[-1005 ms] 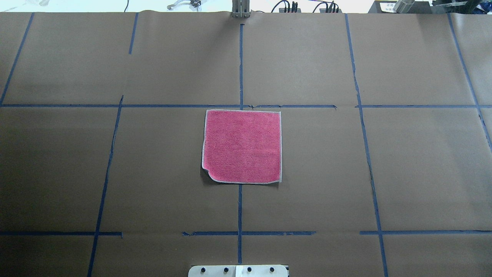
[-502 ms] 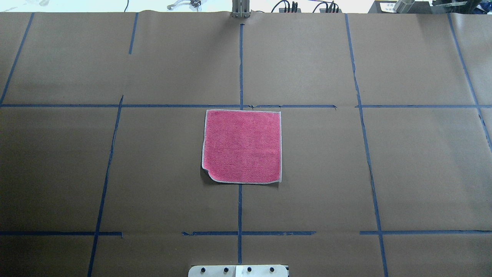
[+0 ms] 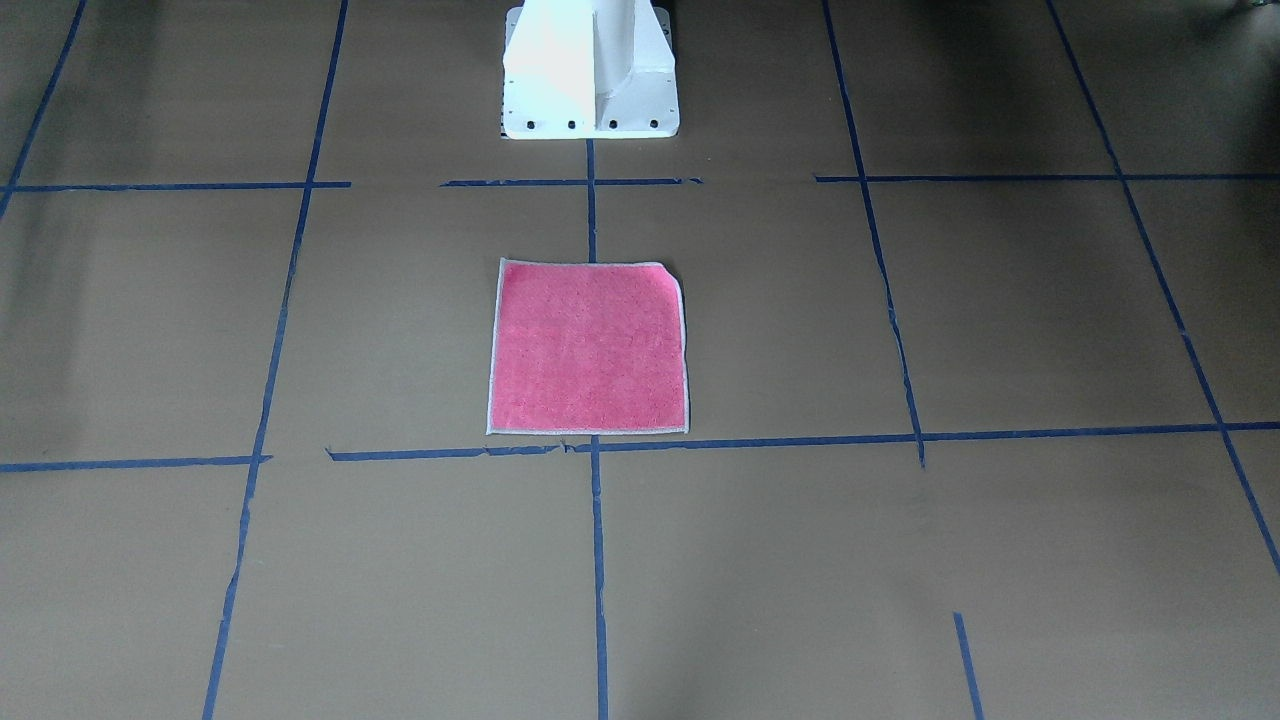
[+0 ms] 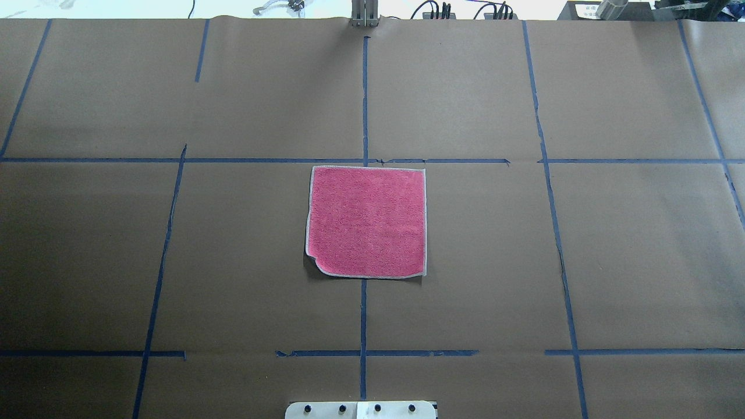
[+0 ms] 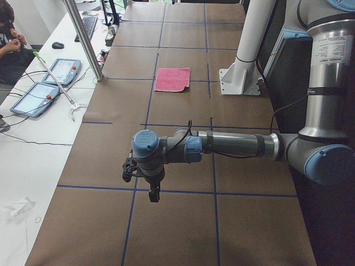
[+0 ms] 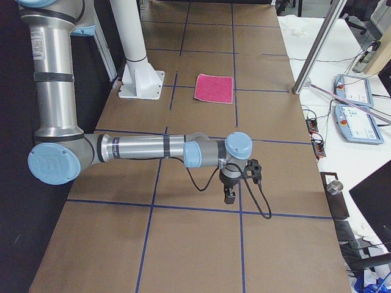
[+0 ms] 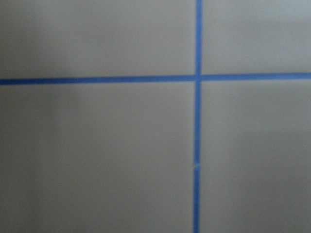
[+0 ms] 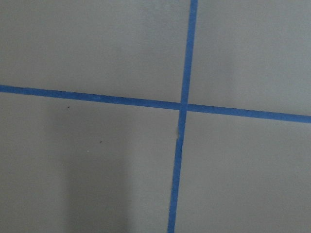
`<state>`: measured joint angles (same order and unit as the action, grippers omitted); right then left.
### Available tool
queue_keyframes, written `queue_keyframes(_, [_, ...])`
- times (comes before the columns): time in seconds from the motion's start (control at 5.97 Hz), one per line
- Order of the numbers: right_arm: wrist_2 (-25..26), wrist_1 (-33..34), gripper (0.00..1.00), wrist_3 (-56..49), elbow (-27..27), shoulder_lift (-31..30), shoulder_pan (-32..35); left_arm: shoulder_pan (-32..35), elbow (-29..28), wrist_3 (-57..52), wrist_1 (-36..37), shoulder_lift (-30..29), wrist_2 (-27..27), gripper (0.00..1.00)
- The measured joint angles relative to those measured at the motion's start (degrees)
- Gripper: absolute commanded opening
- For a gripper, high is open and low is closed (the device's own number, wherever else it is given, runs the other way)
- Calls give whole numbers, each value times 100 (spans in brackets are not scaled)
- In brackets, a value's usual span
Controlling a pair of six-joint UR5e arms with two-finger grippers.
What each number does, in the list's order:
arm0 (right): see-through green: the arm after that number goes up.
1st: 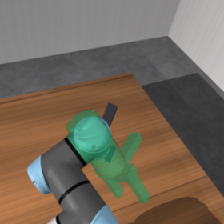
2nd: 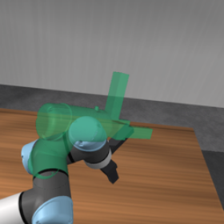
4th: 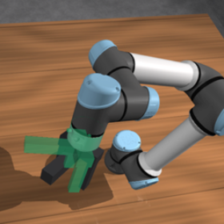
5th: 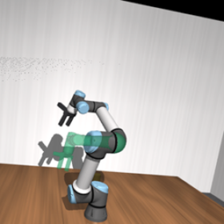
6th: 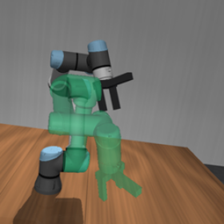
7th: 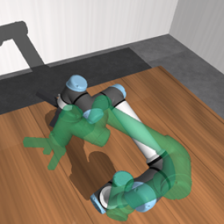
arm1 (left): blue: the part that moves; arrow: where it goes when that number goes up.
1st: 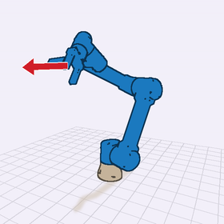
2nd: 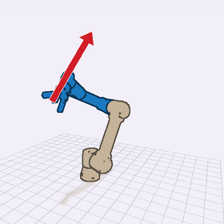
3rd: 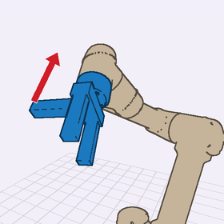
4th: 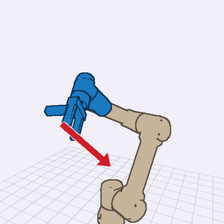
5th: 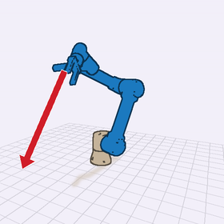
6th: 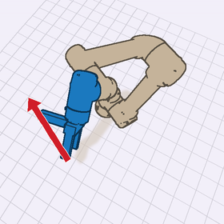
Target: Fold towel twice with both arms
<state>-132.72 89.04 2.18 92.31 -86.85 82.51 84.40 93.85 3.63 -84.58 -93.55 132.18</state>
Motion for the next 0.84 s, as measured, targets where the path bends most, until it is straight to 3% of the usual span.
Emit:
queue_keyframes(0.33, [15, 13, 100, 934, 63, 660, -785, -1226, -10, 1288, -18, -772, 6, 100])
queue_keyframes(0.84, [210, -6, 100, 3303, 507, 1355, -2032, -2783, -13, 3706, -26, -2006, -29, 100])
